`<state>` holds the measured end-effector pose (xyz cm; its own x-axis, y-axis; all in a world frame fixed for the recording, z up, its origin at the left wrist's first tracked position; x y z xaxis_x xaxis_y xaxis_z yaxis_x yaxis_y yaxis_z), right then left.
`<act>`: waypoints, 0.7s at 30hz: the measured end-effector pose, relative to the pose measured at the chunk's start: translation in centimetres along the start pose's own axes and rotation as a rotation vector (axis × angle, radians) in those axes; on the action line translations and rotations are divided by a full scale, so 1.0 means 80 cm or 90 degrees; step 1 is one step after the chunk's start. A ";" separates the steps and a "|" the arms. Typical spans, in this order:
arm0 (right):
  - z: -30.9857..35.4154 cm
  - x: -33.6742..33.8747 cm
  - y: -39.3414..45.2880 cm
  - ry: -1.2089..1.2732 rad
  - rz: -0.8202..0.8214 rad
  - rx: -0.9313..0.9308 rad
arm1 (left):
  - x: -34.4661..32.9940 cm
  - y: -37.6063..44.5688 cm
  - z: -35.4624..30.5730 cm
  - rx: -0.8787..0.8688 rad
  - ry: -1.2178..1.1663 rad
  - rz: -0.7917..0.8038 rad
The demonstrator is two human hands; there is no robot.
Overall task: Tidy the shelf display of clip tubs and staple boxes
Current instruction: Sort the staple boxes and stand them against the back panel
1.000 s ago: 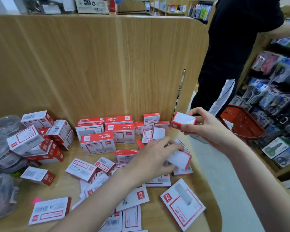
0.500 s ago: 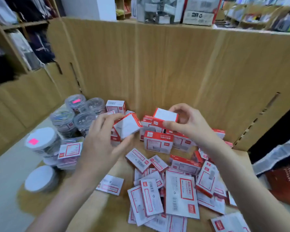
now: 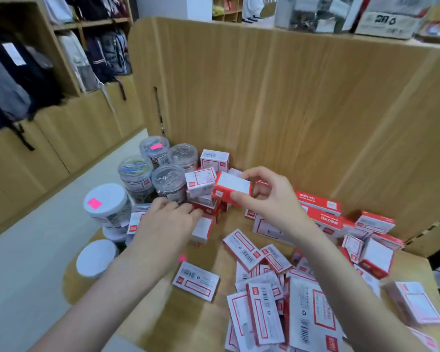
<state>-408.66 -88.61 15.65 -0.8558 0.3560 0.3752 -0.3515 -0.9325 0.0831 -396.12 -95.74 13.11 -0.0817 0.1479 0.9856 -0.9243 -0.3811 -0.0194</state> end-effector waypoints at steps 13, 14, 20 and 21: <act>-0.028 -0.042 -0.023 -0.081 0.077 -0.071 | 0.034 -0.033 0.025 0.080 -0.056 -0.170; -0.024 -0.047 -0.020 -0.086 0.071 -0.065 | 0.037 -0.040 0.030 0.088 -0.065 -0.182; -0.008 -0.068 -0.005 -0.107 -0.030 -0.040 | 0.046 -0.063 0.046 0.117 -0.106 -0.241; -0.008 -0.068 -0.006 -0.089 -0.041 -0.037 | 0.047 -0.064 0.046 0.113 -0.111 -0.243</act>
<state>-404.07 -90.03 12.95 -0.7711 0.3991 0.4961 -0.4285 -0.9016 0.0592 -390.33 -96.56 17.50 0.3307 0.1574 0.9305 -0.7965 -0.4824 0.3646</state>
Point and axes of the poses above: each hand's wrist, its own y-axis towards the middle knuckle, its own x-axis out of the back of the hand, z = x × y, the point moved 10 cm from there along y, towards the middle knuckle, and after that the axes turned 15 degrees about z, right-handed, at the moved point
